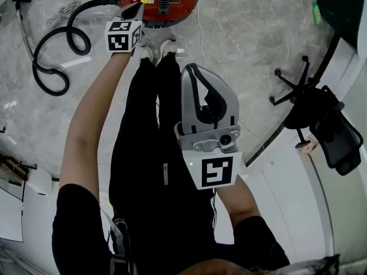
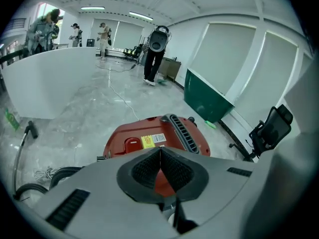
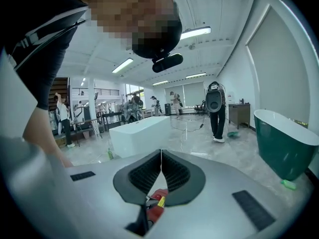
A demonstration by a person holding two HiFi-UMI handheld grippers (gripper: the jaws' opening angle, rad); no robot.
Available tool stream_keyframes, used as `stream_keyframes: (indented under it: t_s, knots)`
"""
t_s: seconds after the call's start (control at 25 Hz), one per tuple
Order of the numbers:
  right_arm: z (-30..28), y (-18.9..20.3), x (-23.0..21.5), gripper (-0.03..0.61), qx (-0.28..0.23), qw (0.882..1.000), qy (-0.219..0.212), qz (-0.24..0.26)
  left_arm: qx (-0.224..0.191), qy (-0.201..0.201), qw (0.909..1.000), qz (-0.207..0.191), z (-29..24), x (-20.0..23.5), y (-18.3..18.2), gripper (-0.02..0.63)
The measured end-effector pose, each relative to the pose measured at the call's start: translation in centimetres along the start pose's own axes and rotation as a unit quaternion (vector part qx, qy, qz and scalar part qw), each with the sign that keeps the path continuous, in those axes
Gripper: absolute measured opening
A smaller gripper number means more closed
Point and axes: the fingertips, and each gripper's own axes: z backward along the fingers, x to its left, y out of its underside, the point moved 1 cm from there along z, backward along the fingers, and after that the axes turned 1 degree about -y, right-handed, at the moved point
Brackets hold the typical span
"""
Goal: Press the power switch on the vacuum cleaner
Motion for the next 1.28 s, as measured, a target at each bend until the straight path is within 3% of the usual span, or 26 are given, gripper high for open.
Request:
stream_keyframes:
  t_s: [0.16, 0.4, 0.68, 1.04, 1.28]
  knots:
    - [-0.1, -0.6, 0.7, 0.020, -0.006, 1.000, -0.002, -0.004, -0.038, -0.016, 0.9986, -0.033, 1.4, -0.5, -1.6, 0.020]
    - [0.1, -2.2, 1.5, 0.020, -0.020, 1.000, -0.005, -0.002, -0.072, -0.021, 0.9972, -0.004, 5.0, -1.4, -3.4, 0.020]
    - [1.4, -4.6, 3.7, 0.020, -0.032, 0.999, -0.020, -0.027, -0.149, -0.010, 0.9888, -0.006, 13.2, -6.2, -6.2, 0.020]
    - [5.1, -6.6, 4.5, 0.020, -0.020, 0.999, -0.018, -0.034, -0.194, -0.009, 0.9810, -0.013, 23.0, -10.4, -9.0, 0.020]
    - [7.9, -12.4, 6.7, 0.020, -0.060, 0.998, -0.034, 0.006, -0.225, -0.031, 0.9736, -0.018, 32.5, -12.2, -12.1, 0.020]
